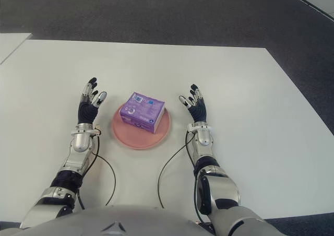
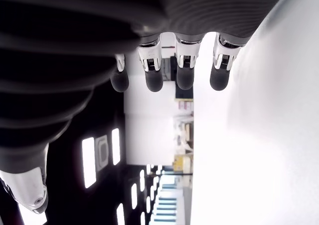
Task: Put the tissue paper into the plate.
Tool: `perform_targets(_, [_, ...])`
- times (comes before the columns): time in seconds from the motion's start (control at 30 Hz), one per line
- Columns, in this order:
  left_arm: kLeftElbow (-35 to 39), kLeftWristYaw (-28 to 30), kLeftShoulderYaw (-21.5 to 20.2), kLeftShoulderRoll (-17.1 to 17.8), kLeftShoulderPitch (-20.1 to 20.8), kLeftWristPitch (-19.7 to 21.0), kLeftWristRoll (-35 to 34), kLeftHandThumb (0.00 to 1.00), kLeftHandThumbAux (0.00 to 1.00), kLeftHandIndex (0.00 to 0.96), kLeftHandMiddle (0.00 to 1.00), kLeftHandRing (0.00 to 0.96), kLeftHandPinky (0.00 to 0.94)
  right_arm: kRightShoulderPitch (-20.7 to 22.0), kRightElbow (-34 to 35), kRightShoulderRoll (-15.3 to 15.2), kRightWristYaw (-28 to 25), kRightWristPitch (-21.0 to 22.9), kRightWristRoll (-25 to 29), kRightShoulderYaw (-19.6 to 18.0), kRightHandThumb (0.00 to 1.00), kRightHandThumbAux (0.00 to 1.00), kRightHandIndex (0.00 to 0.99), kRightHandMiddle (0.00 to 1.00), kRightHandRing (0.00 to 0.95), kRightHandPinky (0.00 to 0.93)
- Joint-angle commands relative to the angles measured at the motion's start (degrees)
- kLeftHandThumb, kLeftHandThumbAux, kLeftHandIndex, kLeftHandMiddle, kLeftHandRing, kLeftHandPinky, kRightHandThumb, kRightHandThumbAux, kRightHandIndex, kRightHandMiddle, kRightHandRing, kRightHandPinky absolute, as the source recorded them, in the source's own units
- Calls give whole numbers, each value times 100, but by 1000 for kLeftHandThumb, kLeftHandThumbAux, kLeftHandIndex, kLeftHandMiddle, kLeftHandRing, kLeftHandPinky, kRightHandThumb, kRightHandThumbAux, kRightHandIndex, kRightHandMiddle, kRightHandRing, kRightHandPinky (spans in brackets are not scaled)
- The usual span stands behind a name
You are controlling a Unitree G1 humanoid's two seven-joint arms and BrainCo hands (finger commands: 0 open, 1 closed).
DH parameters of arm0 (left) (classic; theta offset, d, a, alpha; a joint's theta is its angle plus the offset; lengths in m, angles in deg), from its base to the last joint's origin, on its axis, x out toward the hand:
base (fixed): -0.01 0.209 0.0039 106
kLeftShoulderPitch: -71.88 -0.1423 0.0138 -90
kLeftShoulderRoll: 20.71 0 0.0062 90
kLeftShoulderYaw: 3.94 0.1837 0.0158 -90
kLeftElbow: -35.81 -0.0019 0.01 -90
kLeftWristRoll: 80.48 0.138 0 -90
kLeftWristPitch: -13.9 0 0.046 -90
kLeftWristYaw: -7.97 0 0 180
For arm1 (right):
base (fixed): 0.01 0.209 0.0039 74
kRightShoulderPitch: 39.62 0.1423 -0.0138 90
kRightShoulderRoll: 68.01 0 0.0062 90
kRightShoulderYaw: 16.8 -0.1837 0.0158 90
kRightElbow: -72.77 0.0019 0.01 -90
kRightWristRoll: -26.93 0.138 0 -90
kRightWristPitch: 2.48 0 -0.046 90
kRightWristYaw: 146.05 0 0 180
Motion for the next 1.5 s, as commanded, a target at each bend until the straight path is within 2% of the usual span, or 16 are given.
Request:
perform_targets(0.03, [-109, -99, -61, 5, 34, -13, -3, 0, 380, 0, 0, 0, 0, -348, -259, 73, -20, 243, 24, -10, 48, 587, 0, 0, 0, 0])
perform_targets(0.57, [-42, -134, -200, -60, -4, 109, -86, 0, 389, 0, 0, 0, 0, -336, -265, 54, -43, 253, 36, -23, 48, 587, 0, 0, 0, 0])
perform_targets(1.03, [-26, -8, -161, -37, -38, 191, -100, 0, 366, 0, 0, 0, 0, -319, -272, 57, -35, 264, 33, -21, 48, 587, 0, 0, 0, 0])
perform_targets(1.5, [232, 328, -25, -119, -132, 652, -240, 0, 357, 0, 0, 0, 0, -302, -282, 66, -19, 273, 25, -16, 48, 587, 0, 0, 0, 0])
